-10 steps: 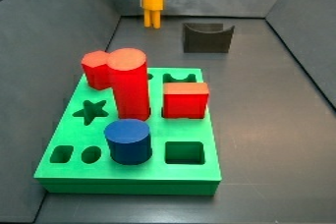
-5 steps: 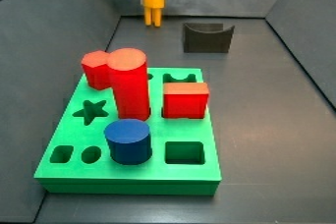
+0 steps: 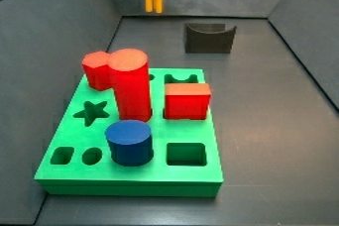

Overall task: Pick up the 3 prong object. Move up. Move to above the board. Insert the 3 prong object.
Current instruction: Move to above the board.

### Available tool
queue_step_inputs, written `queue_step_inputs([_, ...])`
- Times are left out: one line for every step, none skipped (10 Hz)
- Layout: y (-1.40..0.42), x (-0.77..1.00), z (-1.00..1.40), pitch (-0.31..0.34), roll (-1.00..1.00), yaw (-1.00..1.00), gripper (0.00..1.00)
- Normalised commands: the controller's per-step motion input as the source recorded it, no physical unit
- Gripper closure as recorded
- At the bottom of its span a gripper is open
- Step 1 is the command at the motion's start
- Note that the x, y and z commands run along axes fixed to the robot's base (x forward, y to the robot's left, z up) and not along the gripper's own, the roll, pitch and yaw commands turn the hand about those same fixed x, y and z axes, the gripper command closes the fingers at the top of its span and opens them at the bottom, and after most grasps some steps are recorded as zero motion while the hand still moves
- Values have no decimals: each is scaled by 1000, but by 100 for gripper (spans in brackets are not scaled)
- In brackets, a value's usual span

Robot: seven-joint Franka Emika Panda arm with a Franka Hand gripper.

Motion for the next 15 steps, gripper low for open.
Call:
queue_step_inputs([-248,-45,1000,159,-135,93,100])
queue_step_inputs([-226,-43,1000,141,-107,79,100])
queue_step_inputs([-191,-36,1000,114,-44,49,100])
queue_step_inputs([-178,-29,1000,107,-1,35,100])
queue_step_inputs([-152,-23,1000,106,46,26,100])
queue_step_inputs([-137,-18,1000,100,56,20,100])
queue_step_inputs([-110,-11,1000,101,58,16,100])
queue_step_inputs([-91,-5,951,101,60,17,100])
queue_step_inputs([-45,3,700,98,54,15,100])
queue_step_inputs([-30,5,597,98,52,14,100])
queue_step_inputs([-14,4,389,99,49,14,100])
queue_step_inputs([-13,8,235,98,53,17,100])
queue_step_inputs([-1000,135,224,39,189,-1000,100])
queue_step_inputs([-1000,136,220,36,186,-1000,100])
queue_step_inputs([-1000,128,228,21,211,-1000,100])
